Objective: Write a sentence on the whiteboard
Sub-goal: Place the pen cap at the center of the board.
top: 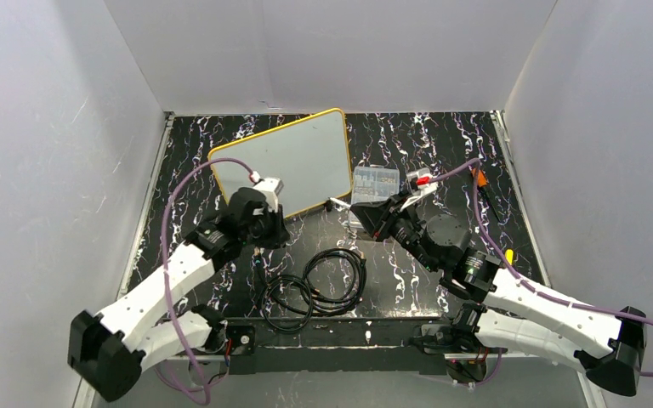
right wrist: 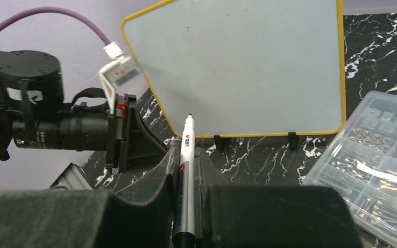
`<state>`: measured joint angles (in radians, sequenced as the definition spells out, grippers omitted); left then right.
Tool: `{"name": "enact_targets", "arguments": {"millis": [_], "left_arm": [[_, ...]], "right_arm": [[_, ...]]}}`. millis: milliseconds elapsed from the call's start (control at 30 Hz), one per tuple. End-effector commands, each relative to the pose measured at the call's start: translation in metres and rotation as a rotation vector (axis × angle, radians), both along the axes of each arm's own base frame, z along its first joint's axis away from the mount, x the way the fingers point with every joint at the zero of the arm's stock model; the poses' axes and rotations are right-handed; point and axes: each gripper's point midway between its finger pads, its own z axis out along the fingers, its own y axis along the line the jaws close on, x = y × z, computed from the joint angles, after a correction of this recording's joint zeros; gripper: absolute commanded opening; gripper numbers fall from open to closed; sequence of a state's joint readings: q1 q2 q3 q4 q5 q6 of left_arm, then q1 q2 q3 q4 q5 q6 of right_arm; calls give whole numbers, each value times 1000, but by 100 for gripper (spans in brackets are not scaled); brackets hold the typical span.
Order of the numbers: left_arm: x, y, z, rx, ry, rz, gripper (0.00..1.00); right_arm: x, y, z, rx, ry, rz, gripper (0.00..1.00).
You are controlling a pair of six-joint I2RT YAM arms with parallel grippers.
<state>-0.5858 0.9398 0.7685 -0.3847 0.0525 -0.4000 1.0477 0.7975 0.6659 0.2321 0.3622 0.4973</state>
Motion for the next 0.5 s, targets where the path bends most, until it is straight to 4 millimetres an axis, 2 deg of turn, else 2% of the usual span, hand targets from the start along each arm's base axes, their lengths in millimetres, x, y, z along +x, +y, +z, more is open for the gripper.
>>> {"name": "enact_targets", "arguments": {"millis": [0,133,200,467], "left_arm": [[-9,-1,-28,168,71,-116,0],[-15,-9,-56,230,157,-137,0],[-12,-6,-69,301,169,-124,0],[-7,-3,-104,451,245,-101,0]], "right_arm": [[3,-7,6,-30,-24,-30,1],[3,-10,3,-41,-22,-39,1],[3,-11,2,-34,-25,-41,1],[1,-9,0,-26,-25,-27,1]]}}
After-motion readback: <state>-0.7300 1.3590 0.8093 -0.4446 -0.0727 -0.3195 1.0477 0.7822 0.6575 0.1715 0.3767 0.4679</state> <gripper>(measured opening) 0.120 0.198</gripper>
